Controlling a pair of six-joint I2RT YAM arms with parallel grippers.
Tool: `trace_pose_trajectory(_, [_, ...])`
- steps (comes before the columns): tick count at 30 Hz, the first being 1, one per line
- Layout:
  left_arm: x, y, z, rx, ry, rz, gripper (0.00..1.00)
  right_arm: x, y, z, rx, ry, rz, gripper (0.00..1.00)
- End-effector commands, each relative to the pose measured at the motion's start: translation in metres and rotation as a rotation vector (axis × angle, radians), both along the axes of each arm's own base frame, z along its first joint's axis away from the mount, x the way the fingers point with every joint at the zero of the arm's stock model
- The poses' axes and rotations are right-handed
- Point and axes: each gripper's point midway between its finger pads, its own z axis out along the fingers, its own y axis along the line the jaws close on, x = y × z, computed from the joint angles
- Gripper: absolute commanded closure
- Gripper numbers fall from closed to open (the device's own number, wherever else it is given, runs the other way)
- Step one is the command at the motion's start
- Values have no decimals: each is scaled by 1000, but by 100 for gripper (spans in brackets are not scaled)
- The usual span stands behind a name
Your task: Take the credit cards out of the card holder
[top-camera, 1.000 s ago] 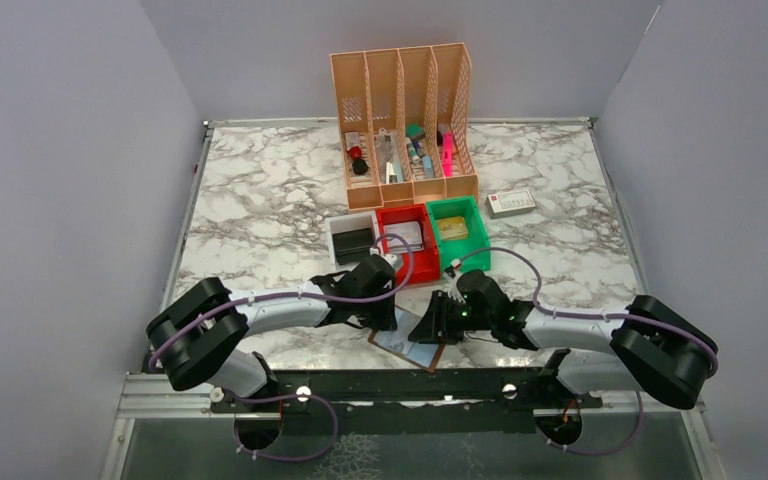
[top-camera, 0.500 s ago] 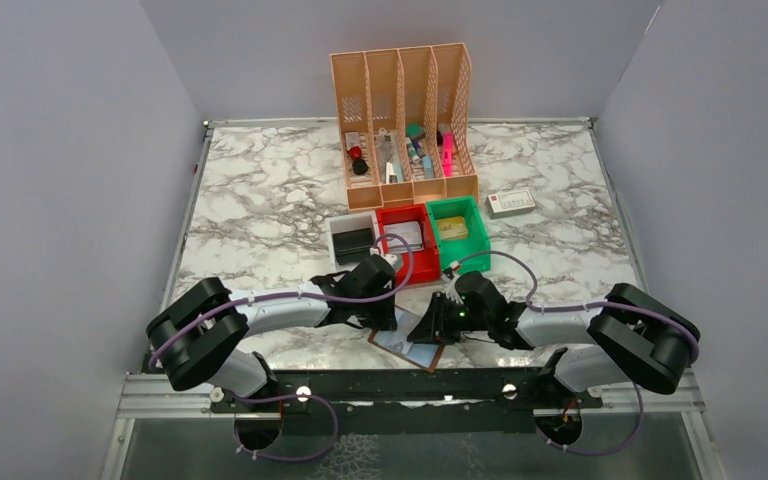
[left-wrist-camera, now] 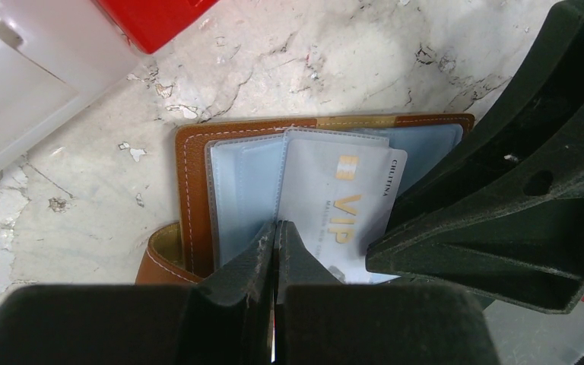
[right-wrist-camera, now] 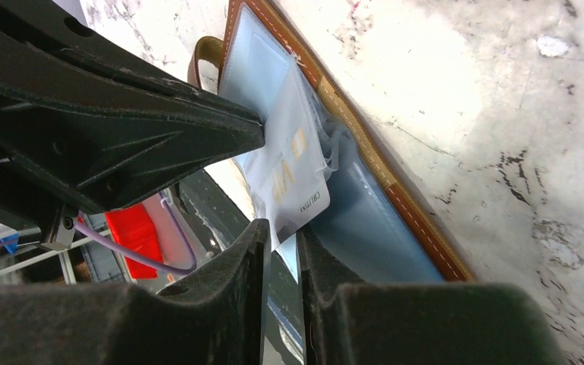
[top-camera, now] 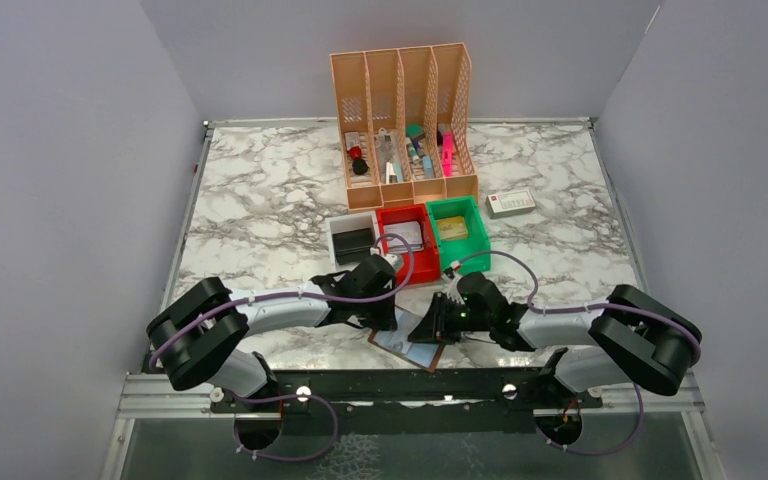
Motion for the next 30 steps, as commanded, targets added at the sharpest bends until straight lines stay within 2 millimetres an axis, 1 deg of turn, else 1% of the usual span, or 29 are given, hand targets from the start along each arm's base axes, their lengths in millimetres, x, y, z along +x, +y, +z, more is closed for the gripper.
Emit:
trace_pose_trajectory(1, [-13, 24, -27, 127, 35, -8, 97, -1, 3, 11, 50, -41, 24, 78])
trace_pose_trajectory(5, [-12, 24, -27, 130, 34, -4, 97, -3, 1, 15, 61, -59, 35, 79])
trace_pose_trajectory(9, [-12, 23, -28, 130, 36, -6, 97, -3, 1, 21, 77, -78, 41, 86])
trace_pose_trajectory(11, [-11, 23, -28, 131, 37, -6, 97, -3, 0, 20, 72, -78, 36, 91])
trace_pose_trajectory(14, [-11, 22, -28, 130, 35, -9, 97, -1, 0, 18, 61, -69, 26, 93])
trace_pose_trajectory(16, [-11, 21, -27, 129, 36, -11, 97, 0, 0, 15, 51, -60, 19, 93])
trace_pose_trajectory(22, [-12, 22, -27, 127, 37, -8, 97, 4, 3, 5, 23, -19, -6, 82])
trace_pose_trajectory(24, [-12, 22, -27, 128, 35, -9, 97, 4, 6, 6, 40, -12, -1, 81])
trace_pose_trajectory(25, [-12, 22, -27, 129, 36, -8, 97, 3, 7, 6, 46, -10, 4, 82])
trace_pose_trajectory(27, [-11, 21, -27, 128, 35, -9, 97, 3, 9, 6, 51, -6, 12, 87])
trace_pose_trajectory(30, [-11, 21, -28, 132, 37, -11, 97, 2, 7, 4, 44, -3, 8, 92])
